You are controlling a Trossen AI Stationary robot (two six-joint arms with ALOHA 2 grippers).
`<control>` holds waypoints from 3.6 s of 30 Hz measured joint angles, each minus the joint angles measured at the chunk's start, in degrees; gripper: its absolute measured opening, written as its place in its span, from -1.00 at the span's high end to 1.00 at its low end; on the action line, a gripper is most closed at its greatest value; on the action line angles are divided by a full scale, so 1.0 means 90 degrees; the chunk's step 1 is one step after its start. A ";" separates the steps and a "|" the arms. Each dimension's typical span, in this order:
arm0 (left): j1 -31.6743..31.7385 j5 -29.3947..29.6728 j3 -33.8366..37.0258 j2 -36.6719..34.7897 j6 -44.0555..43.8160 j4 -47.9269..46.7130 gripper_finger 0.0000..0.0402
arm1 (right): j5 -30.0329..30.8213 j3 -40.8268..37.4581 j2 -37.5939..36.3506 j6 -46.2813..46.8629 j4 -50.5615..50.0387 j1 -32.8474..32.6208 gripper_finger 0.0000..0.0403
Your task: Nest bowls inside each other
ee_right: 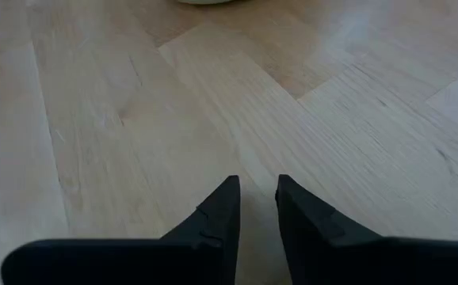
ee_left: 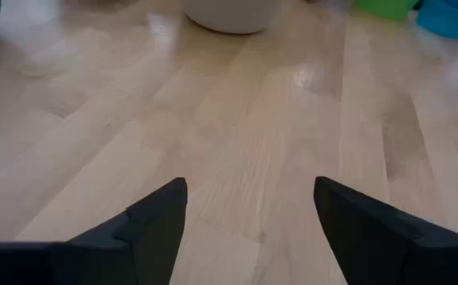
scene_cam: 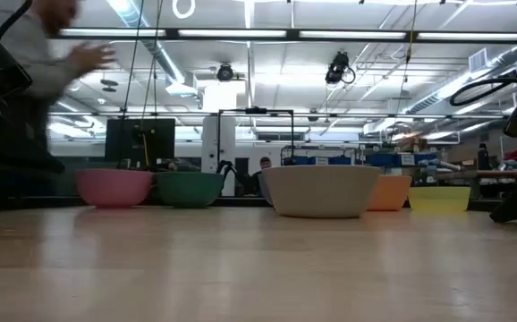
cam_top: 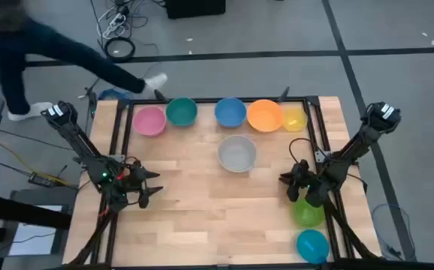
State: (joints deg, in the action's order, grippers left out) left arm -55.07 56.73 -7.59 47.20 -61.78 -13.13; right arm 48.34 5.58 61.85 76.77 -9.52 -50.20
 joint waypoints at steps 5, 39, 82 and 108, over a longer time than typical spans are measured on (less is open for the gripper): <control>0.0000 0.0000 0.0000 0.0000 0.0002 0.0000 -0.42 | 0.0000 0.0000 0.0000 0.0000 0.0000 -0.0002 0.63; 0.0000 0.0092 0.0000 0.0002 0.0004 0.0133 -0.42 | 0.0002 0.0000 0.0000 -0.0002 0.0000 0.0000 0.63; 0.1570 -0.0963 0.0000 0.0000 0.8143 0.9239 -0.42 | -0.1397 0.0000 0.0002 -0.4493 0.8005 0.3885 0.63; 0.1620 -0.1960 0.0000 0.0005 0.6919 0.8267 -0.42 | -0.3510 0.3309 0.0002 -0.4139 0.0993 0.6013 0.60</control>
State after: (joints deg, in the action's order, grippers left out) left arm -40.49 39.09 -7.60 47.24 0.49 61.28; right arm 16.75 35.36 61.87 39.52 -0.58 3.92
